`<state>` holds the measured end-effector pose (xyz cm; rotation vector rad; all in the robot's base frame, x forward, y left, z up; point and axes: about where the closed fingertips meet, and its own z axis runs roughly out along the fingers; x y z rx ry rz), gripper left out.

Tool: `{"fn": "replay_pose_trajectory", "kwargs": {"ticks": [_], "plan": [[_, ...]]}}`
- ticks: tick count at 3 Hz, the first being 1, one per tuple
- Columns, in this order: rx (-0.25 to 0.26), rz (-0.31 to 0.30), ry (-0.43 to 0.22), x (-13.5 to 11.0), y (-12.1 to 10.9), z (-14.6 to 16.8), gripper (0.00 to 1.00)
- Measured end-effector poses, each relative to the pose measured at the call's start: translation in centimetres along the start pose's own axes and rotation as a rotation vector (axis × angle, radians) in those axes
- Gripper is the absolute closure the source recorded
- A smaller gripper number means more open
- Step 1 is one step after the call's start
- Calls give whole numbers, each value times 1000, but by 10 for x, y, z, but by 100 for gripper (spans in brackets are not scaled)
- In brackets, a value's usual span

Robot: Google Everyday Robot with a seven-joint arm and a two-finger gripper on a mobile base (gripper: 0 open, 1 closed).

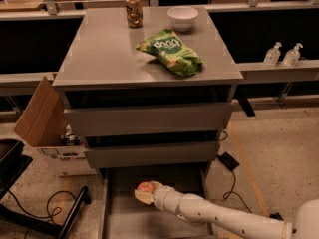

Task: Place apple into bottom drawer

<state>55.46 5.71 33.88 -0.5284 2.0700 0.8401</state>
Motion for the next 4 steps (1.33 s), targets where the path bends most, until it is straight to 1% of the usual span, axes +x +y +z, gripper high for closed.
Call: {"fn": "replay_pose_trajectory", "kwargs": {"ticks": [1, 2, 3, 4], "plan": [[-32, -84, 17, 1, -14, 19, 100], [-82, -194, 17, 3, -39, 41, 100], [-123, -260, 19, 16, -75, 50, 100], [-196, -261, 61, 49, -115, 60, 100]]}}
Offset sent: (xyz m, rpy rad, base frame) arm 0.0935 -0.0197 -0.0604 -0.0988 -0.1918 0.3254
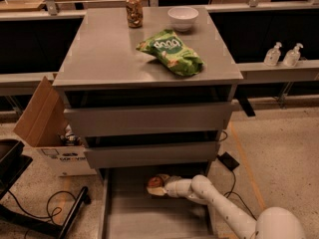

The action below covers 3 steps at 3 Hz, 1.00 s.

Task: Place apple into bottom drawer

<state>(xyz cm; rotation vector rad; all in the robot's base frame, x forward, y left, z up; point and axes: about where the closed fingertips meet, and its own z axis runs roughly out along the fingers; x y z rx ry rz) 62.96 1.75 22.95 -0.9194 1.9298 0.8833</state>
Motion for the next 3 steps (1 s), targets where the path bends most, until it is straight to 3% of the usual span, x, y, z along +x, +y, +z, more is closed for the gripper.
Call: {"fn": "replay_pose_trajectory", "kwargs": {"ticks": [1, 2, 3], "plan": [[-30, 17, 18, 25, -15, -1, 100], [-7, 32, 58, 48, -20, -11, 97], [-9, 32, 55, 47, -21, -11, 74]]}}
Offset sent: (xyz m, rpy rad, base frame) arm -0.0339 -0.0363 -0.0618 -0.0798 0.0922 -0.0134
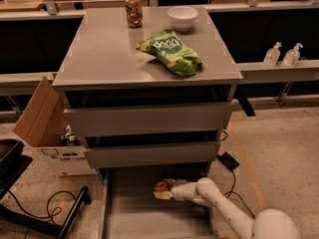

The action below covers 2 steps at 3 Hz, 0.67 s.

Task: Place apple into bottom drawer

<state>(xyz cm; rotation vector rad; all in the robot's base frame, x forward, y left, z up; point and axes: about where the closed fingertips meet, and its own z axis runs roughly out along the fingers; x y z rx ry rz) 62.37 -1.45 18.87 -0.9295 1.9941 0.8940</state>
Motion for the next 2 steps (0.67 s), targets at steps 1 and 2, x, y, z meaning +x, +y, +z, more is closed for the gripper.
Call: {"fn": "replay_pose_trajectory", "kwargs": {"ticks": [1, 2], "plan": [[-4, 0, 0, 0, 2, 2, 51], [-8, 1, 1, 1, 4, 4, 28]]}}
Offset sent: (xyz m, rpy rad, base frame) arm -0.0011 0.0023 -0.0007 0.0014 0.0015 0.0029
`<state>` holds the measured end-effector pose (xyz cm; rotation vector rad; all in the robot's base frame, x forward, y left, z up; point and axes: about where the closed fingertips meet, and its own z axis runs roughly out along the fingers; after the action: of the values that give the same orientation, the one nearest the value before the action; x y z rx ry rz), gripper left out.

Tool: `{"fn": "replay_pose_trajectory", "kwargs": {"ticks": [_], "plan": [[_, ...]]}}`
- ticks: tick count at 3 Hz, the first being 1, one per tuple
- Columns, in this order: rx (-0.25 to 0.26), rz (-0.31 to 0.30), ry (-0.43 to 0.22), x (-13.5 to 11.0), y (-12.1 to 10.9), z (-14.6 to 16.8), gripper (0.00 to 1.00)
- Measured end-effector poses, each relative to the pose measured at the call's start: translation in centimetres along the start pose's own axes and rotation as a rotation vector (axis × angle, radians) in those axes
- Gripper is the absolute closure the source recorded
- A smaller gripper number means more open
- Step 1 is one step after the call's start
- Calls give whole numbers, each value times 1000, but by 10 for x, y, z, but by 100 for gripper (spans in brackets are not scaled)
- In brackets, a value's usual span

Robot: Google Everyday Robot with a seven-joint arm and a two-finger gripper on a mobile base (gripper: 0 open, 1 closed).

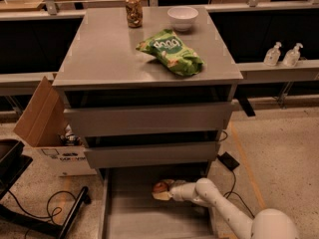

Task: Place apple into bottom drawer

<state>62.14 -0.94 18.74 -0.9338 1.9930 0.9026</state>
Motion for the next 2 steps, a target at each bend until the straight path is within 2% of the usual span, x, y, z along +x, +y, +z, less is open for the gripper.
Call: {"fn": "replay_pose_trajectory", "kwargs": {"ticks": [1, 2], "plan": [[-4, 0, 0, 0, 2, 2, 5], [-6, 0, 1, 0, 3, 3, 0]]}}
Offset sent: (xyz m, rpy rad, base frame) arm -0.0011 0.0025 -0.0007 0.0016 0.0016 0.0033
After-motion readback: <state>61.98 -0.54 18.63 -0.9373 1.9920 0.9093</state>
